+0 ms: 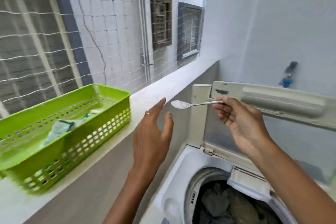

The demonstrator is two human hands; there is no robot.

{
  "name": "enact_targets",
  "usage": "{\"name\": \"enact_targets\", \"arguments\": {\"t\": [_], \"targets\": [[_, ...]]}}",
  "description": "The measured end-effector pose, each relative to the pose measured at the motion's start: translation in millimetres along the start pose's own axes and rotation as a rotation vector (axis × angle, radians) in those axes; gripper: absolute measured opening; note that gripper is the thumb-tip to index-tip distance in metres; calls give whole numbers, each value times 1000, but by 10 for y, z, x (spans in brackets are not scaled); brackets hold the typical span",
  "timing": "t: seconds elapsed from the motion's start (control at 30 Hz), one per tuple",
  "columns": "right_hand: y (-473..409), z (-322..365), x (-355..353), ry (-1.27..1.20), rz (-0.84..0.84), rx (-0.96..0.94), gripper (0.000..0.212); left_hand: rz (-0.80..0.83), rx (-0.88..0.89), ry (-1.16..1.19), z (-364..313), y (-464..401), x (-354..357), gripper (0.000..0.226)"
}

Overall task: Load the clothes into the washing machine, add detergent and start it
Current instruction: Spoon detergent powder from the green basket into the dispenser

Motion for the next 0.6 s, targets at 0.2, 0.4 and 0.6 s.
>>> {"name": "enact_targets", "arguments": {"t": [0.2,0.4,0.6], "targets": [[-89,-37,-711,16,-178,-21,12,214,-127,240,208,50,773,40],[-70,-246,-1402,84,-371,8,15,411,-315,484,377,251,1555,34],[89,-733,-2035,76,-546,59,14,601,-413,515,533,650,2167,33]]}}
Point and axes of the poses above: each hand's wrist, its own y-axis away from the middle knuckle, its own x-axis out of the palm, z = x × y, the point moved 2 cm from there along -y, towards the middle knuckle, and after that the axes turned 7 degrees about y, right-handed, at the moved point
